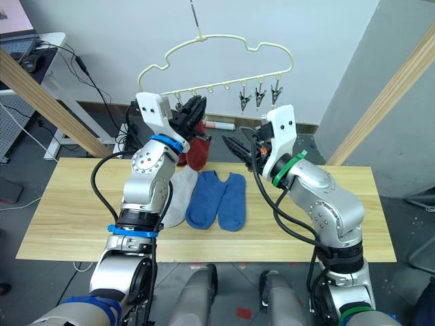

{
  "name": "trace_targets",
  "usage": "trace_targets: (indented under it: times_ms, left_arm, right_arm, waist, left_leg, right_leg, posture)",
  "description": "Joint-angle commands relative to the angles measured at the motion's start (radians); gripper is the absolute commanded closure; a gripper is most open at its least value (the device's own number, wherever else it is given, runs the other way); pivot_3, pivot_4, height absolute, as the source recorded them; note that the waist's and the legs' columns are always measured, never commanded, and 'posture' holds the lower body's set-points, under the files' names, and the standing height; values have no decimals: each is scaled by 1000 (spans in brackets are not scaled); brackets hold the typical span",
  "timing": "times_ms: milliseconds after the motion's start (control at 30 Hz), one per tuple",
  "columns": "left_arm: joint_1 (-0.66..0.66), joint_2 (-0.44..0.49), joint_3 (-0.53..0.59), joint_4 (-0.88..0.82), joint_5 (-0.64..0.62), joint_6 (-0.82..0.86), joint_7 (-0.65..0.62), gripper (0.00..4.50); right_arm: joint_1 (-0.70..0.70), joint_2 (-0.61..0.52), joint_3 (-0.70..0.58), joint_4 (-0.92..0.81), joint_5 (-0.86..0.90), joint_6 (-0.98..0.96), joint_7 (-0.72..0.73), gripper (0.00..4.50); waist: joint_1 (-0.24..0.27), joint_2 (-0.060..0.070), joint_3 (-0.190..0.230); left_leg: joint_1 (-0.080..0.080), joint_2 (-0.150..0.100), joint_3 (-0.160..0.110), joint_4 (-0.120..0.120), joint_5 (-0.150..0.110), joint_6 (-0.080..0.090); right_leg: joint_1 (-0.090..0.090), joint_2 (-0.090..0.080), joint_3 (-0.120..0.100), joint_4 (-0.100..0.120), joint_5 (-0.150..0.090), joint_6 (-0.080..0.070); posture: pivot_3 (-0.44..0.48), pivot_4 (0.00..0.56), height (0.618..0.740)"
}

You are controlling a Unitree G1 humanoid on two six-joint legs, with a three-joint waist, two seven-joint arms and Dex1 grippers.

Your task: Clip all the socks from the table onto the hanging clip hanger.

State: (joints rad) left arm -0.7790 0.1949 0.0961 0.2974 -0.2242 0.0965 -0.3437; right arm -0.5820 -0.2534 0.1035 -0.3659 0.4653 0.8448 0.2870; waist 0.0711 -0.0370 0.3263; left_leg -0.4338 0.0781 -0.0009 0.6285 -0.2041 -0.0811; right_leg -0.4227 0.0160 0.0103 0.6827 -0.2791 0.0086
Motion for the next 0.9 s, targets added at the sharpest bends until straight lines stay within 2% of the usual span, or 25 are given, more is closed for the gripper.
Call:
trace_targets:
  times_ms: [33,167,300,533,700,867,900]
  left_arm:
    - [-1,28,68,-115,-132,180,-23,4382]
    - [17,79,151,-190,-287,402,-39,4382]
    - [46,122,183,-257,-354,520,-32,4382]
    - [100,124,179,-360,-389,584,-1,4382]
    - [115,130,179,-388,-401,600,10,4382]
    - [121,132,182,-393,-402,603,14,4382]
    - [122,132,181,-393,-402,603,14,4382]
  right_arm:
    - [15,-5,150,170,-154,-94,9,1974]
    - [-26,32,289,391,-273,-203,69,1974]
    - [-42,106,344,592,-359,-266,66,1974]
    - [-78,166,384,878,-517,-424,34,1974]
    - [-49,153,400,973,-585,-505,71,1974]
    - [11,114,371,912,-592,-503,123,3551]
    - [20,109,367,900,-594,-499,129,3737]
  waist:
    - [-4,0,0]
    - [-22,0,0]
    - [-28,0,0]
    - [-14,0,0]
    - [-13,0,0]
    - [-12,0,-1]
    - [-9,0,-1]
  left_leg:
    - [0,0,0,0,0,0]
    - [0,0,0,0,1,-1]
    - [0,1,-1,0,1,-2]
    - [1,0,0,1,1,-2]
    - [4,0,-1,1,1,-1]
    - [6,0,0,1,2,-1]
    - [6,0,0,1,2,-1]
  right_leg:
    - [0,0,0,0,0,0]
    - [-1,0,0,1,0,0]
    - [-1,0,0,1,0,0]
    - [1,-1,0,1,0,0]
    - [1,0,0,5,0,0]
    - [2,0,1,7,0,0]
    - [2,0,1,7,0,0]
  posture:
    - [159,314,740]
    - [159,314,740]
    - [203,307,740]
    - [238,303,740]
    - [248,302,740]
    - [245,305,740]
    - [245,305,740]
